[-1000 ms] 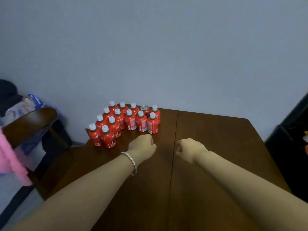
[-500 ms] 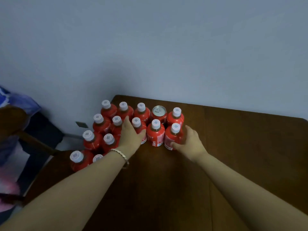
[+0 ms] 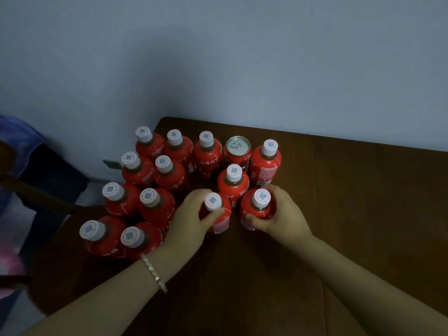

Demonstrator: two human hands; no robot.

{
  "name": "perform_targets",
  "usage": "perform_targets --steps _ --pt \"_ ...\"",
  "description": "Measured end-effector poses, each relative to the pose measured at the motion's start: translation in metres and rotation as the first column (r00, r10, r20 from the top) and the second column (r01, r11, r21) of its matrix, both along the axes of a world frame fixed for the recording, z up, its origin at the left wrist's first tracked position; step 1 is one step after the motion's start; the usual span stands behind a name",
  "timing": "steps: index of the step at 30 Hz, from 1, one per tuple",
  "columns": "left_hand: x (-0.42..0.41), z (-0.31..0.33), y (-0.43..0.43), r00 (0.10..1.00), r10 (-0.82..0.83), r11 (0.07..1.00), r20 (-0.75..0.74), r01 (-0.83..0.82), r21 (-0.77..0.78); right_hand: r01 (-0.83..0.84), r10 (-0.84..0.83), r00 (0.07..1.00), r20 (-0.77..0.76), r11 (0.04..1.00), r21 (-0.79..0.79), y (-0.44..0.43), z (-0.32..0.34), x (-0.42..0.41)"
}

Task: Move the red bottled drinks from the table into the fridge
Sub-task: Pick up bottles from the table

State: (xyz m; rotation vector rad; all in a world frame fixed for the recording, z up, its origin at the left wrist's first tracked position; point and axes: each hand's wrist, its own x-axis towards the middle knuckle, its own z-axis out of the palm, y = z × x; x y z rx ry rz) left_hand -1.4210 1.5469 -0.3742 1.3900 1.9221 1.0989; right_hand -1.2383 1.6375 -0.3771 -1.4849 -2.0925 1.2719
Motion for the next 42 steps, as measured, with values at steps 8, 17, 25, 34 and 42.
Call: perform_targets --steps 8,17,25,34,42 --pt "0.001 -0.025 0.027 0.919 -0.03 0.983 0.393 0.099 -0.156 -0.23 0.187 0.965 -0.185 0.943 -0.243 0.028 -0.002 -0.005" --pt "-0.008 -0.042 0.04 0.928 -0.223 0.973 0.297 0.233 0.003 -0.323 0.284 0.922 -0.263 0.939 -0.12 0.038 -0.016 -0.02" --pt "-0.011 -0.025 0.042 0.881 -0.234 0.961 0.412 0.272 -0.036 -0.283 0.26 0.933 -0.25 0.957 -0.06 0.029 -0.012 -0.026" --pt "0.02 -0.024 0.013 0.862 -0.212 0.954 0.461 0.284 -0.092 -0.165 0.091 0.926 -0.367 0.97 -0.176 -0.017 -0.006 0.01" --pt "0.071 0.036 0.004 0.822 -0.383 0.896 0.421 0.442 -0.047 -0.001 -0.023 0.941 -0.338 0.997 -0.071 -0.056 0.056 0.069"
